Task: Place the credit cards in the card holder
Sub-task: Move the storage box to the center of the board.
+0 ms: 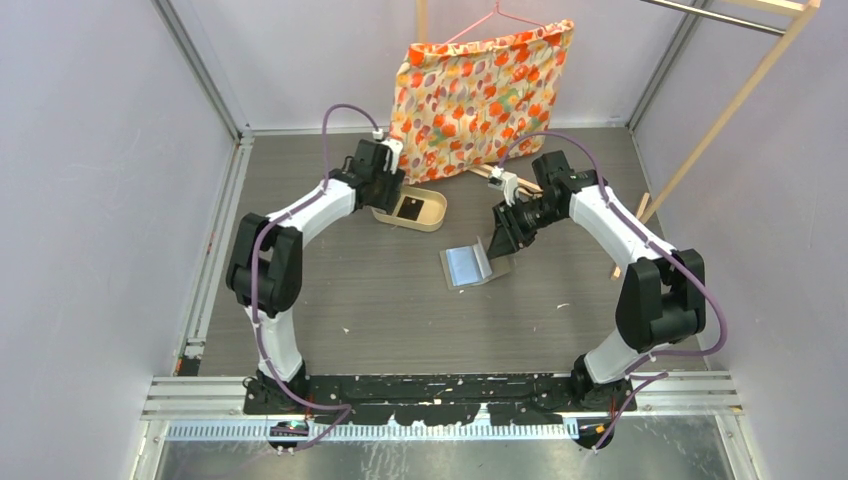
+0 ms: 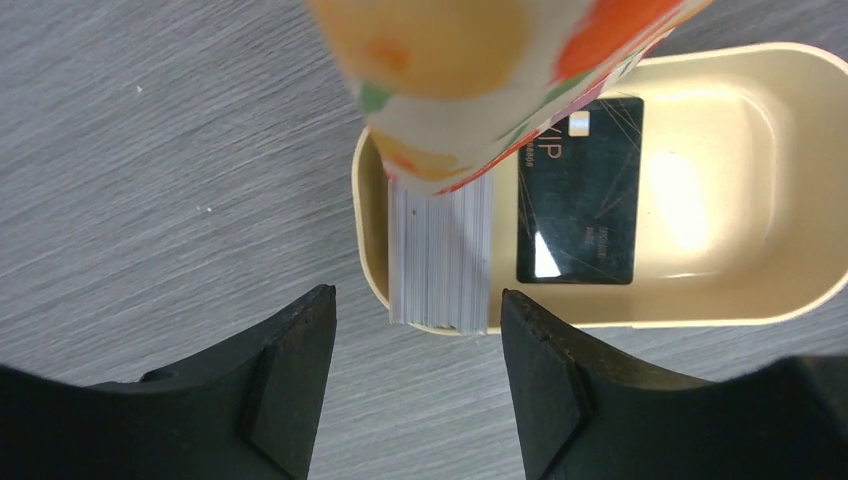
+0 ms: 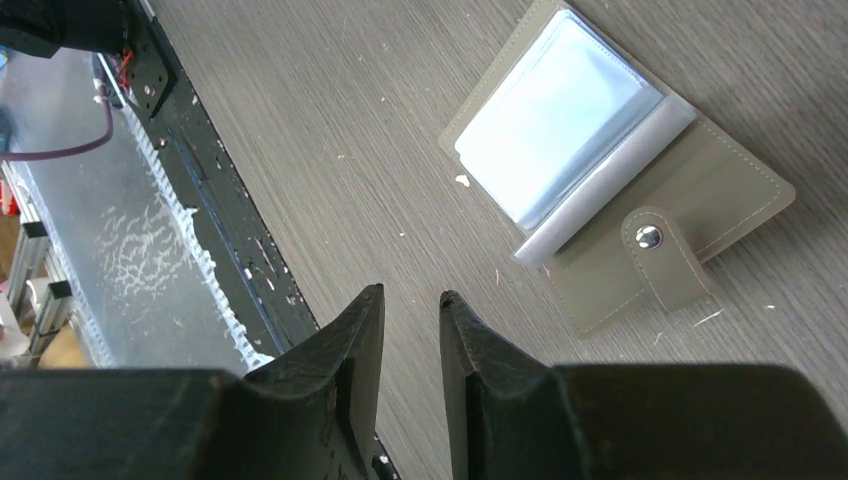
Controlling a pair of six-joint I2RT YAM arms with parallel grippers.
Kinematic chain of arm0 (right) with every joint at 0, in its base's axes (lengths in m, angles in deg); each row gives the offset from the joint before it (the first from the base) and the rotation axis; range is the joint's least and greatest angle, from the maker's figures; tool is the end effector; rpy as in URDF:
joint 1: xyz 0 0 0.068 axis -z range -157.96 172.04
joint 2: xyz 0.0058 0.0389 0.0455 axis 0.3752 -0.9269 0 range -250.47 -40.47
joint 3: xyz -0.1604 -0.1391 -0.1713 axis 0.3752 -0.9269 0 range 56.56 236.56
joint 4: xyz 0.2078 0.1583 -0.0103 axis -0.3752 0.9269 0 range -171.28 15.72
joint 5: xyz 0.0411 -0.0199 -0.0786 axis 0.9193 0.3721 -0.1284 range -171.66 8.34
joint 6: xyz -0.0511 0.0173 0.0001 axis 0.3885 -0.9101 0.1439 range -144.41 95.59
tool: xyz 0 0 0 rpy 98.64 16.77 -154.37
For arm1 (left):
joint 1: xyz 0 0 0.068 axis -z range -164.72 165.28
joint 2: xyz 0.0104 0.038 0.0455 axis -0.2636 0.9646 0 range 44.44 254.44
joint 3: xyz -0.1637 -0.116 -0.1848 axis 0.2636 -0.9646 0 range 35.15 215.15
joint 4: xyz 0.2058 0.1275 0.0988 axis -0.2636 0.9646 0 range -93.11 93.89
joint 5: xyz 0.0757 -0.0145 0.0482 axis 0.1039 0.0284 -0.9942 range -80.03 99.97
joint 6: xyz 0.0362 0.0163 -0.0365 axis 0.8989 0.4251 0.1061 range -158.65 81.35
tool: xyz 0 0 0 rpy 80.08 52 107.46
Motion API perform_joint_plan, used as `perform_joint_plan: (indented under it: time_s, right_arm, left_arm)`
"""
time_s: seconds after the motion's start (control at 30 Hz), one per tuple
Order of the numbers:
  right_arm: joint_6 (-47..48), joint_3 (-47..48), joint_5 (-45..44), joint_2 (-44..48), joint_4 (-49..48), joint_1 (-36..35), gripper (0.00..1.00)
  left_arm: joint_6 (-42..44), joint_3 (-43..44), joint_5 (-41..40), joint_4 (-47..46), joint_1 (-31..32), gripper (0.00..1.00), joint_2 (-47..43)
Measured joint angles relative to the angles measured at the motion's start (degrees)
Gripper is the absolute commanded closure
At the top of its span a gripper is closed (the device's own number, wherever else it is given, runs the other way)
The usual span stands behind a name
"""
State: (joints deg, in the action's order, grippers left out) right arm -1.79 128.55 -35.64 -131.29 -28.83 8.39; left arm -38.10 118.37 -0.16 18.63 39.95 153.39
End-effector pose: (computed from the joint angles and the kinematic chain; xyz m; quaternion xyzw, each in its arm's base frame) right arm 0.2919 0.0973 0.2616 -0.3430 0.8433 0.3728 0.1793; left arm 0.3900 -0.1722 0.2305 0.1714 0.9129 0.0050 0.3705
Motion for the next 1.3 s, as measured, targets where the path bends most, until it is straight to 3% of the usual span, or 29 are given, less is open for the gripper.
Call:
perform_joint_plan:
  time_s: [0.4,0.73,1.0,1.3]
  right_arm:
    - [1.20,0.02,0.63,-2.75,1.42,0.00,0.68]
    - [1.55,0.02,0.83,-3.08,2.16,0.00,0.68]
    - [2.14,0.48,1.07,-3.61,2.97,0.00,0.68]
    - [2.56,0.70,1.09,-3.93,3.37,0.00,0.68]
  left_arm:
    - [-8.09,-6.45,13.94,-8.74,-6.75,0.32,-0.42]
    - [-9.09,-6.54,16.74,-10.12,-6.78,0.35,-1.25]
    - [-9.05,-1.97,16.57,-9.01,-6.78,0.48,0.35]
    - [-9.11,0.02,16.72,-6.49,-6.62,0.44,3.50]
